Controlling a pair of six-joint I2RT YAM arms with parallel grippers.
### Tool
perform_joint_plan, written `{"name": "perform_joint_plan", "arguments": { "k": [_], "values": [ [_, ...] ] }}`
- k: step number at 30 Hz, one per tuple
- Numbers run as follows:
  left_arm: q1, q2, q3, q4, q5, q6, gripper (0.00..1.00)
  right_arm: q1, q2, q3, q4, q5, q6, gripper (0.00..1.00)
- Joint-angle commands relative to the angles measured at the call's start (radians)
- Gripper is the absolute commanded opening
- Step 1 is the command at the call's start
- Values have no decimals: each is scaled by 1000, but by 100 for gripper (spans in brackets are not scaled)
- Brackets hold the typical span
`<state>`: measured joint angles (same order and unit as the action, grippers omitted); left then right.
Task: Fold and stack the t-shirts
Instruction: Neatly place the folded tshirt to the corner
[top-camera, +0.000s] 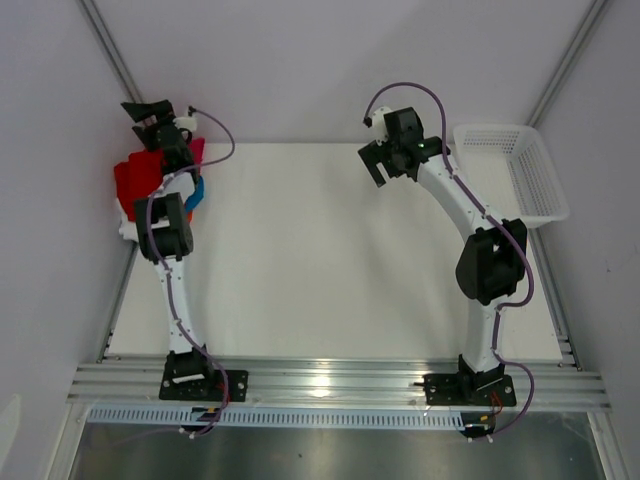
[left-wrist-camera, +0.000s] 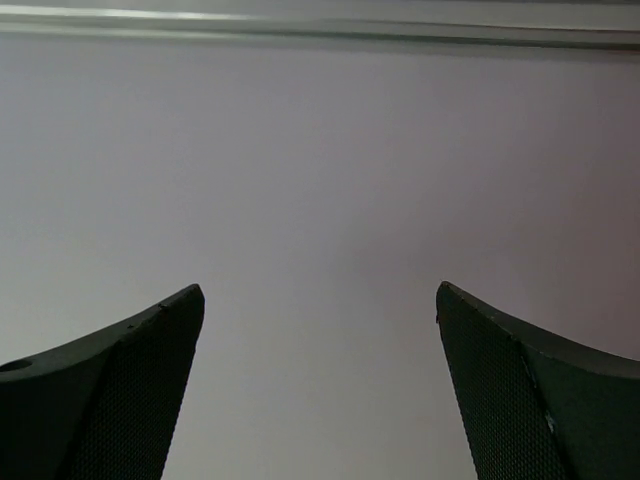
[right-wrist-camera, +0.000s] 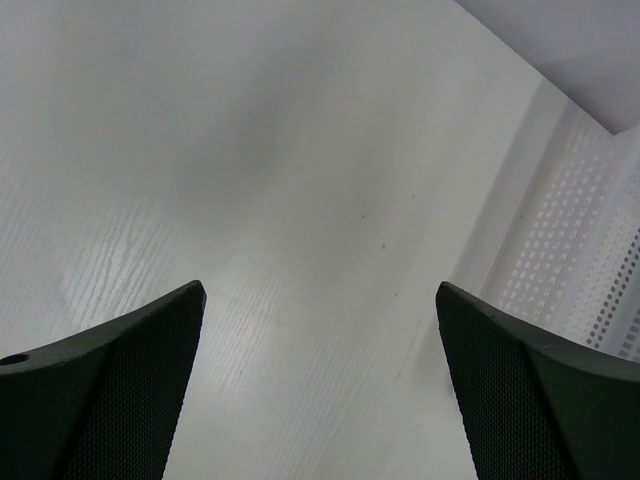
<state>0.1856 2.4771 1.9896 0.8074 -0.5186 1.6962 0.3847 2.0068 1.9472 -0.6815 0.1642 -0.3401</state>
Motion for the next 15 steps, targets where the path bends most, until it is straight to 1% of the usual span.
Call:
{"name": "perform_joint_plan", "arguments": {
  "k": [1,2,4,8,11,13,15],
  "values": [
    [18,153,54,71,16,140,99,-9,-11,24,5,1,16,99],
    [23,195,31,99,11,187,99,-18,-19,19,7,-2,16,99],
    [38,206,-4,162,11,218,99,-27,-32,9,10,-12,21,99],
    [55,168,-135,190,5,227,99,-43,-39,6,5,-37,29,99],
    [63,164,-158,211,0,243,99,-43,-42,7,0,-54,35,99],
    [61,155,-158,234,2,229,99,-43,-45,7,-1,-63,38,99],
    [58,123,-163,222,-11,153,99,-43,-54,1,-1,-74,39,99]
  ]
}}
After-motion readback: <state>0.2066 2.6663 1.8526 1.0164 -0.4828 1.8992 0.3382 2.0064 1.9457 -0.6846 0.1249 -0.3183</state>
